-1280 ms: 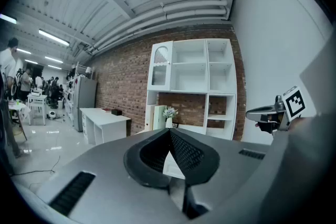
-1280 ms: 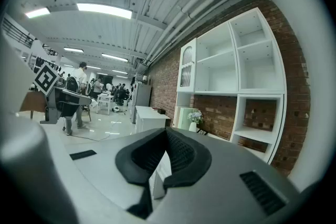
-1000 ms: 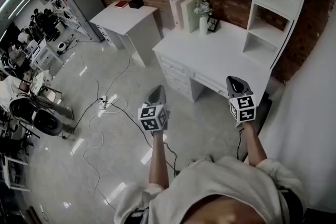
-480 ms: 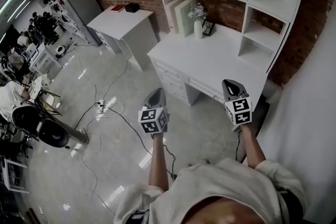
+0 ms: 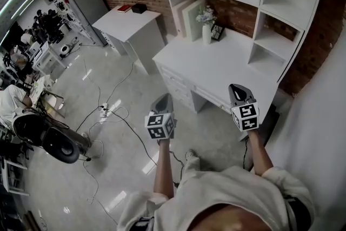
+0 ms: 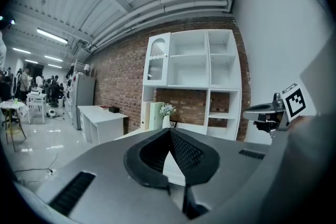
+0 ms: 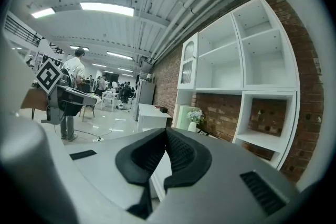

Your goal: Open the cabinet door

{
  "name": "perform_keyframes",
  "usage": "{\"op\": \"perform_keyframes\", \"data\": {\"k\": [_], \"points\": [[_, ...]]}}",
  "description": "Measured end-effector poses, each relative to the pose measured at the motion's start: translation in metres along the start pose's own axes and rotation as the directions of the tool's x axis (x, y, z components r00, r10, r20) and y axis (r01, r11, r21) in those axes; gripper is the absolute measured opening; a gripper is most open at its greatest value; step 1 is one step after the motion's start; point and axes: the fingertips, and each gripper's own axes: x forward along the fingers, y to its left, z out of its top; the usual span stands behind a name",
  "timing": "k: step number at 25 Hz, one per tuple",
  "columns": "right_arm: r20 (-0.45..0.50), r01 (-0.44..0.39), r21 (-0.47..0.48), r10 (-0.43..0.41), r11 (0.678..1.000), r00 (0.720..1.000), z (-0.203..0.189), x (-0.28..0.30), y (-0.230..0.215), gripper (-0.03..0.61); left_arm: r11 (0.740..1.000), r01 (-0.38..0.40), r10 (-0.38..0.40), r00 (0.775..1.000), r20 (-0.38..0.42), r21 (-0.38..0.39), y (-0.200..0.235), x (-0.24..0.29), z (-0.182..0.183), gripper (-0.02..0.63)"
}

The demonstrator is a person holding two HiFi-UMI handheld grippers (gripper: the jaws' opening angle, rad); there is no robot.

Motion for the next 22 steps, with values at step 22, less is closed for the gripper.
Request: {"op": "perform_keyframes", "data": {"k": [22], "points": [[0.003,0.074,-0.013,-0.074,0.997,0.997,0.036,0.198,-0.051,0.014,0.996,0.081,-0.082,0.996,0.040,0.030,0.105,0.191,0.063,0.026]]}}
